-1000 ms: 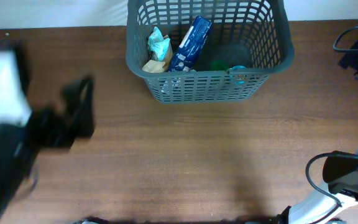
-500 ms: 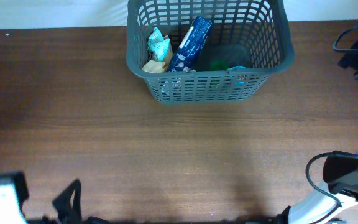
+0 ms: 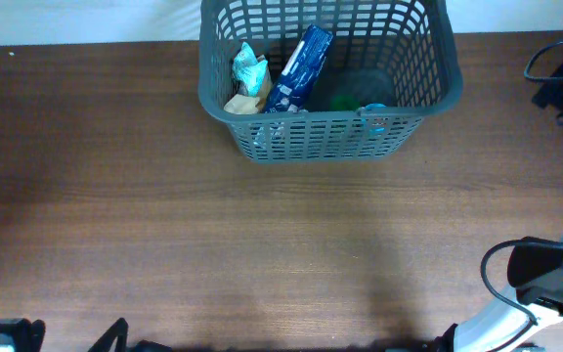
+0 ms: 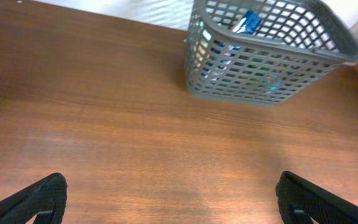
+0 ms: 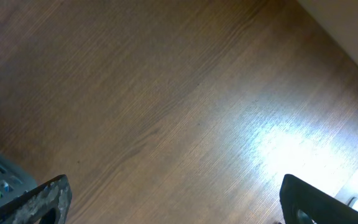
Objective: Pack container
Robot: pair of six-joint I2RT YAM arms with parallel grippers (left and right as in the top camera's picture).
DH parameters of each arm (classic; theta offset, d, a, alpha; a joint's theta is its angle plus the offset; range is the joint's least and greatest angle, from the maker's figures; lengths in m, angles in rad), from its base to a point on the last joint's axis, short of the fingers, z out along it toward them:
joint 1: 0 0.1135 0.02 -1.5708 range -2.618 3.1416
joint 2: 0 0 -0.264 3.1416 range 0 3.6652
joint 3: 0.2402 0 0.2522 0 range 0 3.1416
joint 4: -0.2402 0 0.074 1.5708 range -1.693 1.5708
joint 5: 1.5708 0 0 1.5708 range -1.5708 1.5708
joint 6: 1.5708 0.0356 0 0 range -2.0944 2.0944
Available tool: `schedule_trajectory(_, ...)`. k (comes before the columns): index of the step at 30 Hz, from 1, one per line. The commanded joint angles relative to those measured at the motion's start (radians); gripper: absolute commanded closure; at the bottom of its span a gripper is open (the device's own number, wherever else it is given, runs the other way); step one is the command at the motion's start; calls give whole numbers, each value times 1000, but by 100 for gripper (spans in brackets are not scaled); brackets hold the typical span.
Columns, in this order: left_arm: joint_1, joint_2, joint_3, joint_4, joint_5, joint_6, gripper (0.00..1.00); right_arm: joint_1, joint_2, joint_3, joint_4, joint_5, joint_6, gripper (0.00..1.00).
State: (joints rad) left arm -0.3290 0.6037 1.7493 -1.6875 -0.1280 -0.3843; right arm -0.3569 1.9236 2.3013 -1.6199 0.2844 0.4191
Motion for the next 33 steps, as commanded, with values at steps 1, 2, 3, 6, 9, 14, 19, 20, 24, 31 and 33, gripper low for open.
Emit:
schedule_trajectory(1, -3, -4, -53, 0, -46, 77, 1, -5, -2, -6, 1, 15, 8, 1)
schedule_trajectory(2, -3, -4, -73, 0, -47, 97, 1, -5, -2, -6, 1, 16, 8, 1)
schedule_trajectory(3, -3, -4, -114, 9, -57, 102, 1, -5, -2, -6, 1, 15, 8, 1)
schedule_trajectory(6, -3, -4, -186, 60, -72, 114, 1, -5, -2, -6, 1, 15, 8, 1)
schedule_trajectory(9, -3, -4, -261, 172, -71, 201, 1, -5, -2, -6, 1, 15, 8, 1)
schedule_trajectory(14, 16, -10, -376, 349, -43, 383, 1, -5, -2, -6, 1, 16, 8, 1)
schedule_trajectory(19, 97, -84, -537, 523, 66, 553, 1, -5, -2, -6, 1, 15, 8, 1)
schedule_trajectory(20, 113, -106, -576, 548, 78, 562, 1, -5, -2, -6, 1, 15, 8, 1)
schedule_trajectory(24, 173, -226, -755, 650, 111, 562, 1, -5, -2, -6, 1, 15, 8, 1)
schedule_trajectory(31, 263, -438, -1072, 866, 212, 563, 1, -5, -2, -6, 1, 15, 8, 1)
schedule_trajectory(33, 282, -473, -1127, 901, 220, 562, 1, -5, -2, -6, 1, 15, 8, 1)
